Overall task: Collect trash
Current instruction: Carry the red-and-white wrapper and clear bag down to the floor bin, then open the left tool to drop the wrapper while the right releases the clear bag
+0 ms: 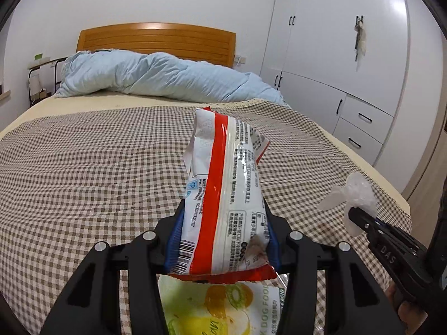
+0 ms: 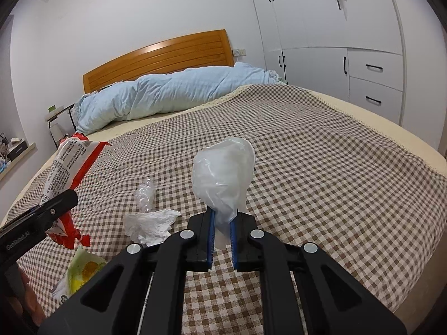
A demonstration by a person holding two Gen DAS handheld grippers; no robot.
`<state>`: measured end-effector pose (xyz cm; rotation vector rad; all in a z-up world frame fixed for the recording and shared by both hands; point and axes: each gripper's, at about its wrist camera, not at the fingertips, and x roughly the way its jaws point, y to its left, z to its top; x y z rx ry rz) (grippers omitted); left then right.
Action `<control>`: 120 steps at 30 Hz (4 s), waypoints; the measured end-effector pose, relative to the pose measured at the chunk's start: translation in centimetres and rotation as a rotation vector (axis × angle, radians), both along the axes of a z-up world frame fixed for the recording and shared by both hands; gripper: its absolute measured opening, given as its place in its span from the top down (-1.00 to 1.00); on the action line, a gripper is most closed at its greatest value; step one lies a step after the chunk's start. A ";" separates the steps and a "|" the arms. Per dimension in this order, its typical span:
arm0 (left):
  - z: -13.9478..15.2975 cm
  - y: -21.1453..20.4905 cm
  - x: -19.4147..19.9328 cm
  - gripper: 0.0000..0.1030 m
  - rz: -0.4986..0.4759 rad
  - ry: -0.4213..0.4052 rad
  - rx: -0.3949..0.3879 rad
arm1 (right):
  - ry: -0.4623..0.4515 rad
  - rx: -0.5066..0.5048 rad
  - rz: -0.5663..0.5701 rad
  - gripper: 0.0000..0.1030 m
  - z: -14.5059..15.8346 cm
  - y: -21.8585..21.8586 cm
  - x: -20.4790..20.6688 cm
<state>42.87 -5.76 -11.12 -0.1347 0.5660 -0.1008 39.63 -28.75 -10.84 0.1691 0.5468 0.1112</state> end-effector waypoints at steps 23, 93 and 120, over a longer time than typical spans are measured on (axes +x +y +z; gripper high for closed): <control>1.1 -0.6 -6.9 0.09 -0.069 -0.060 -0.017 | -0.107 -0.073 0.069 0.82 1.8 1.7 -4.7; -17.7 -2.6 -32.7 0.09 -0.277 0.259 0.134 | 0.251 -0.176 0.255 0.82 -14.7 3.0 -27.8; -28.5 0.9 -27.5 0.09 -0.160 0.682 0.056 | 0.890 -0.140 0.355 0.82 -28.5 4.4 -24.2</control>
